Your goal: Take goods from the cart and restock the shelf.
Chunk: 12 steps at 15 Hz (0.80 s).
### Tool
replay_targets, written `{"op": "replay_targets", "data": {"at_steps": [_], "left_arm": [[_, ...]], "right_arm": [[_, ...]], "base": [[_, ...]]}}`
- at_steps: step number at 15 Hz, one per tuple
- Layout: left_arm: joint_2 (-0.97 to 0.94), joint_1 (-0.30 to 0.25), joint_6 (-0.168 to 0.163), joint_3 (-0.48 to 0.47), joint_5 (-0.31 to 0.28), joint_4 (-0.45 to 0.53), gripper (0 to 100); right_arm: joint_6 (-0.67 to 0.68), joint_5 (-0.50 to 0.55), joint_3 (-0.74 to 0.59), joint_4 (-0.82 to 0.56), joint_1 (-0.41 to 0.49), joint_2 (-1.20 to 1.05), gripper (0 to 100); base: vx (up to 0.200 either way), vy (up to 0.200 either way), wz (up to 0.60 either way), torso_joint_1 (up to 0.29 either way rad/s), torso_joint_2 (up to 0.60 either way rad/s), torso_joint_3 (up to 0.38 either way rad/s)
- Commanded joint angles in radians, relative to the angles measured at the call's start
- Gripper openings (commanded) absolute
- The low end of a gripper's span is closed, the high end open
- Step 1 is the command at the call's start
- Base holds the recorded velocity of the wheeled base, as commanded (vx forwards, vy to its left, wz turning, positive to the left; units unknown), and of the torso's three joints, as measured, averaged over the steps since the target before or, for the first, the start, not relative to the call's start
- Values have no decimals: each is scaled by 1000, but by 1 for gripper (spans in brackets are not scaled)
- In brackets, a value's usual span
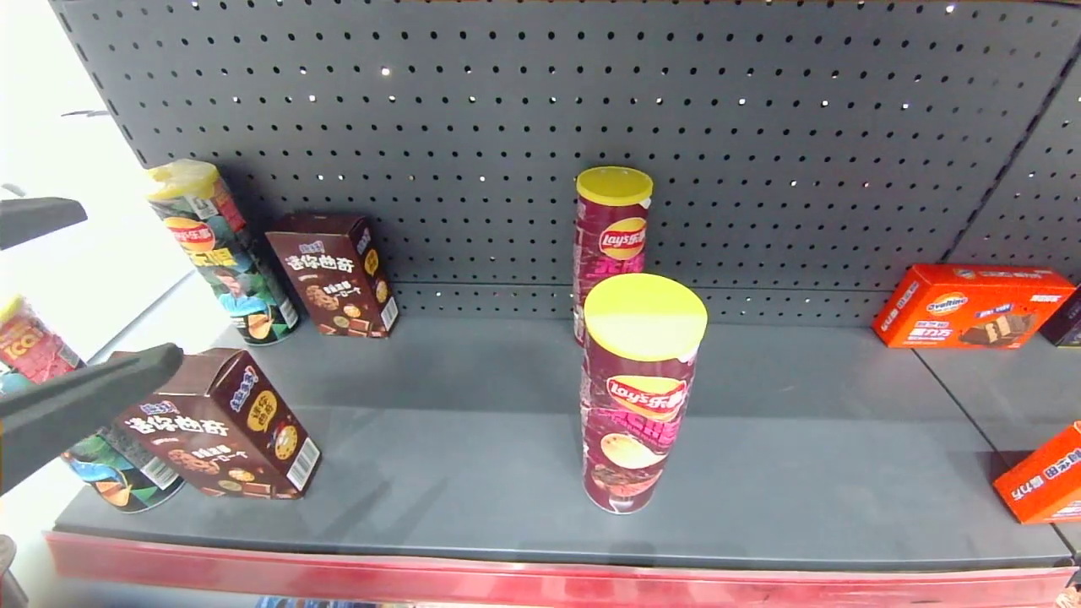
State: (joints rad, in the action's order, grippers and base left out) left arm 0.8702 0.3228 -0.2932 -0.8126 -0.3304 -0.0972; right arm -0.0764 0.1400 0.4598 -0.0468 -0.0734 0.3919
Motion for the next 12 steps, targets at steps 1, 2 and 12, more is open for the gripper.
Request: {"op": "replay_targets", "data": {"at_steps": [1, 2, 12], "left_arm": [[-178, -1, 0, 85, 28, 34, 100], [-220, 1, -3, 104, 41, 37, 100], [-606, -39, -3, 171, 60, 372, 100]], "right_arm": [[-2, -3, -55, -61, -2, -166, 100], [-2, -5, -84, -71, -8, -216, 100], [6, -69, -460, 157, -11, -288, 100]], "base": [[0, 0, 0, 0, 0, 0], [0, 0, 0, 0, 0, 0], [0, 0, 0, 0, 0, 0]]}}
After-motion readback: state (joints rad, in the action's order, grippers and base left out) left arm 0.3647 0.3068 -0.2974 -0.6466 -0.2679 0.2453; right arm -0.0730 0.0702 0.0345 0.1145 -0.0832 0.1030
